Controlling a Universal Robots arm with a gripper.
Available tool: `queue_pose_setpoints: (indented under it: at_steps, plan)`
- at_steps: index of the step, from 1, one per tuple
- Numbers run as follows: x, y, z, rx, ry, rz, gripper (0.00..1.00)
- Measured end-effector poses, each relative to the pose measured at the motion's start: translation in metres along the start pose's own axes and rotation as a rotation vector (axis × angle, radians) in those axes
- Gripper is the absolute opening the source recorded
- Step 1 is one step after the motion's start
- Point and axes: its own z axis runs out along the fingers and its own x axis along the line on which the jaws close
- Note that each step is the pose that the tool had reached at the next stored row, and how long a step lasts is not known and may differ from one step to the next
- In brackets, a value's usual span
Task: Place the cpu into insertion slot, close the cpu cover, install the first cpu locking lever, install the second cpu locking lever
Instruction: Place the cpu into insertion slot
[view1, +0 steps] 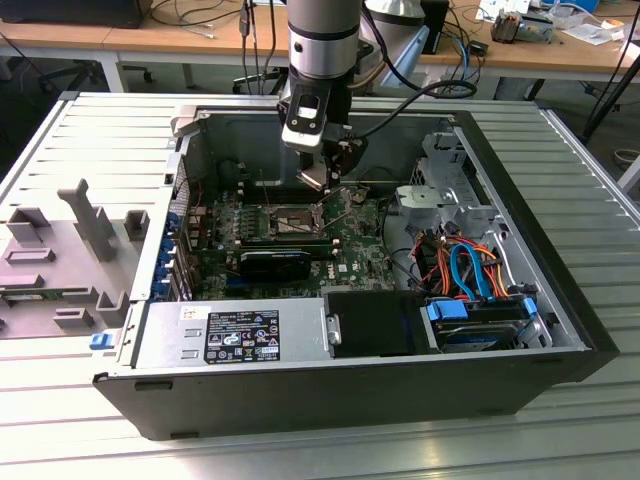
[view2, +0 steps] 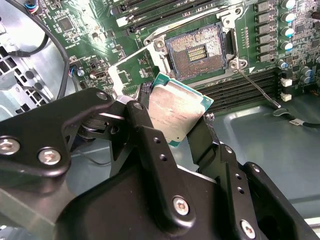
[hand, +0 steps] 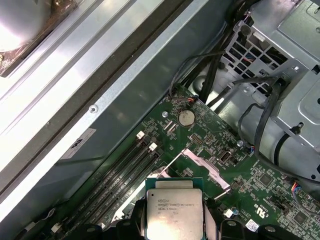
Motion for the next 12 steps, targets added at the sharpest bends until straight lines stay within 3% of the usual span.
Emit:
queue_pose_setpoints:
  at_steps: [12]
  plan:
    - [0.0000, 0.0000, 0.0004, -0.0003, -0.0015, 0.016, 0.55]
